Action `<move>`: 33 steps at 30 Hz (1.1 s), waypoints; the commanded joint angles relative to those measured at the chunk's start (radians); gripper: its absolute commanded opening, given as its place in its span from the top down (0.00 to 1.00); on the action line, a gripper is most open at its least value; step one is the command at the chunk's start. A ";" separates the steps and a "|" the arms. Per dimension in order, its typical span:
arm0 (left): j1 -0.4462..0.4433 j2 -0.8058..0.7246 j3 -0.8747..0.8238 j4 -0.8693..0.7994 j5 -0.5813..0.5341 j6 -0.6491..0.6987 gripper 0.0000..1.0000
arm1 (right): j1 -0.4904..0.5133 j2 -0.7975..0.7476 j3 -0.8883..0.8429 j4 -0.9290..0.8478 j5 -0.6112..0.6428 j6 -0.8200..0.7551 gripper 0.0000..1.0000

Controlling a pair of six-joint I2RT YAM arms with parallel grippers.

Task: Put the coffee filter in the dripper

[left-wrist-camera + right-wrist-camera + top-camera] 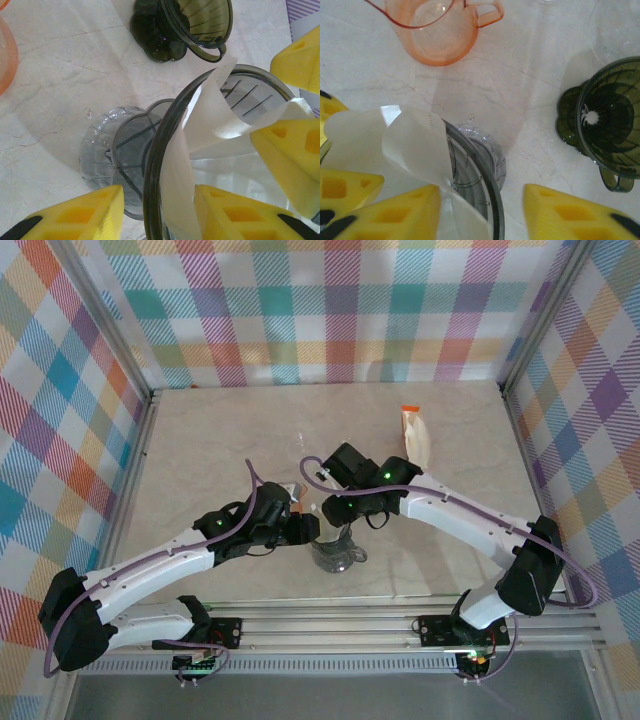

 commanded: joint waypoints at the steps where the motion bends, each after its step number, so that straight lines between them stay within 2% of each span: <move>1: 0.006 0.014 0.004 -0.003 0.008 0.002 0.58 | 0.001 0.003 0.011 -0.022 0.059 0.038 0.62; 6: 0.004 0.009 0.003 -0.008 0.010 0.002 0.59 | 0.001 -0.017 -0.016 -0.049 0.113 0.116 0.70; 17: 0.005 0.010 0.008 -0.017 0.004 0.001 0.60 | 0.001 -0.064 -0.070 -0.069 0.170 0.198 0.71; 22: 0.005 0.011 0.011 -0.021 0.002 -0.001 0.59 | 0.001 -0.071 -0.082 -0.074 0.182 0.218 0.69; 28: 0.006 -0.001 0.014 -0.002 0.020 0.003 0.49 | 0.003 -0.088 -0.099 -0.019 0.139 0.206 0.66; 33: 0.005 0.005 0.020 -0.003 0.020 0.005 0.49 | 0.005 -0.102 -0.107 0.011 0.127 0.197 0.56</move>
